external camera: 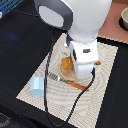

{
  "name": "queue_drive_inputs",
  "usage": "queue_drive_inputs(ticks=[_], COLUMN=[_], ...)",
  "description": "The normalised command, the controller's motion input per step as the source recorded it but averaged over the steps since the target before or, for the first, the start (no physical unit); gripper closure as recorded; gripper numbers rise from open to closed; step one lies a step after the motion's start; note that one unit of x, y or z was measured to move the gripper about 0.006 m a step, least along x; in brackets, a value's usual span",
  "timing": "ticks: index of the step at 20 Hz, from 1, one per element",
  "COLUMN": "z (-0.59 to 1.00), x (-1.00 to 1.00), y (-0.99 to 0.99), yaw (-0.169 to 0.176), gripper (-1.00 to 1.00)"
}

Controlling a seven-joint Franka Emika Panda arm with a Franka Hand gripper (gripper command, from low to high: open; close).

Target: Interact with the objects in diverse but meaningful ways.

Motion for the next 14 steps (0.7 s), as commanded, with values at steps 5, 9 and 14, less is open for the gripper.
queue_drive_inputs(ticks=[5,9,14], z=[-0.18,-0.34,-0.32], x=[-0.22,-0.22,-0.21], y=[0.17,0.04,0.02], yaw=[0.024,0.022,0.019], gripper=[1.00,1.00,1.00])
